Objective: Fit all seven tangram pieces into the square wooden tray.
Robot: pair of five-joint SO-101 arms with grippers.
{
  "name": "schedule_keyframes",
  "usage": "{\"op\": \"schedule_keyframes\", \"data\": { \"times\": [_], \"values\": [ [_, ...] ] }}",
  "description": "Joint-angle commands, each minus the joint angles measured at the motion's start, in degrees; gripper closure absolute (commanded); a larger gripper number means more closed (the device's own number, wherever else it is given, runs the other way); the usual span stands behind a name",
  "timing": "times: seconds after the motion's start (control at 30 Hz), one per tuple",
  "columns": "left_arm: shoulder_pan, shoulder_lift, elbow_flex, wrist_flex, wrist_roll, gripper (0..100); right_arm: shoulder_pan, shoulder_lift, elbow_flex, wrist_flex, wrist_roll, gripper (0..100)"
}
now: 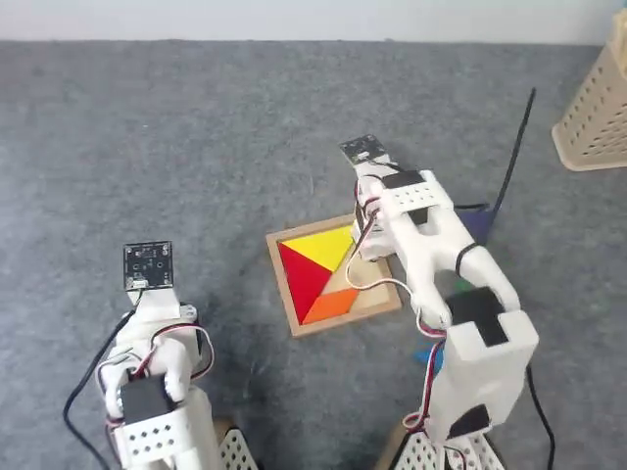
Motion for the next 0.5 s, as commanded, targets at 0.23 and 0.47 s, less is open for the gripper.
{"op": "schedule_keyframes", "data": {
  "times": [0.23, 0.47],
  "values": [
    [0.18, -0.79, -0.57, 0.35, 0.44, 99, 4.97, -0.75, -0.18, 0.04, -11.96, 99.1],
    [0.18, -0.79, -0.57, 0.35, 0.44, 99, 6.29, -0.75, -0.18, -0.04, -15.12, 99.1]
  ]
}}
